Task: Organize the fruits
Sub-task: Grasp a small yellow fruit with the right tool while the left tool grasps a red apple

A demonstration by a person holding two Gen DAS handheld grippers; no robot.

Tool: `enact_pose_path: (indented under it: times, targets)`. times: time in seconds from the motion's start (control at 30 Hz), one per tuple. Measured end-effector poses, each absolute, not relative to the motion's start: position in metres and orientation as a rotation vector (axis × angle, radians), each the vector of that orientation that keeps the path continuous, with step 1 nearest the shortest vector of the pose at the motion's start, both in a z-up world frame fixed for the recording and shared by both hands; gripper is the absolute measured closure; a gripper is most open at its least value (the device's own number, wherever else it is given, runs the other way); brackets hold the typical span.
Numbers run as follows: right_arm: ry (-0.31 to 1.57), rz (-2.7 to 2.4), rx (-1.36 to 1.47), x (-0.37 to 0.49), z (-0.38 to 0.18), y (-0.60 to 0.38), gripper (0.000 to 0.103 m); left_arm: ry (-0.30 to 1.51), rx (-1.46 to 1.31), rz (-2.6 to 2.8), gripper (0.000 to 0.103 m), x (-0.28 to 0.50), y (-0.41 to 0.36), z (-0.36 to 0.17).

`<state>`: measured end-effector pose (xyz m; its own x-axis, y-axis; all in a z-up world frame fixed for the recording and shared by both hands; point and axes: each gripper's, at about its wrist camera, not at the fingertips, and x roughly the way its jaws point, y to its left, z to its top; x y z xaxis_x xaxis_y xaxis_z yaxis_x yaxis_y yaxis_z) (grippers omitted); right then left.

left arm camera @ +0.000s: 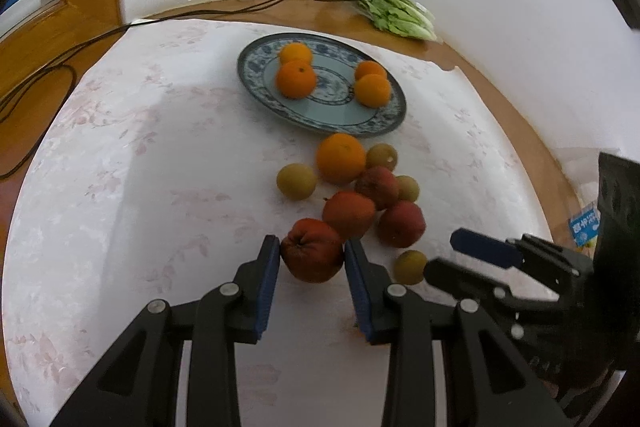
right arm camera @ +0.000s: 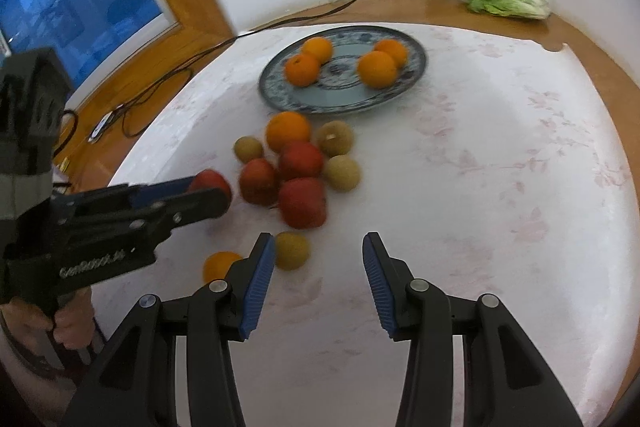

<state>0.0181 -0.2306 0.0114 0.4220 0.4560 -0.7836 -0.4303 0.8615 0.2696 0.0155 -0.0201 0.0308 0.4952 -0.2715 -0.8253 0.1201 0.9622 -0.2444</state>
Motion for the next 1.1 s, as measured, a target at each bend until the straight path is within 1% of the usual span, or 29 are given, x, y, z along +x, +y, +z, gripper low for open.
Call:
enact_pose_path:
  times: [0.03,0.13,0.53,1.1]
  targets:
    - [0.991,0.561,0.025,0.017,0.011,-0.228,0.057,1.027,-0.164,-0.236,0.068,0.015,-0.019,0.030]
    - [0.999,0.575,0.010,0.016,0.008,-0.222,0.063,1.028,-0.173,-0.229,0.068,0.014,-0.015,0.029]
    - [1.019,0.586,-0.017,0.014,-0.001,-0.212,0.077,1.023,-0.194,-0.215,0.068,0.015,-0.012,0.027]
    - [0.990,0.579,0.003,0.012,0.009,-0.218,0.077,1.004,-0.204,-0.206,0.068,0.012,-0.008,0.033]
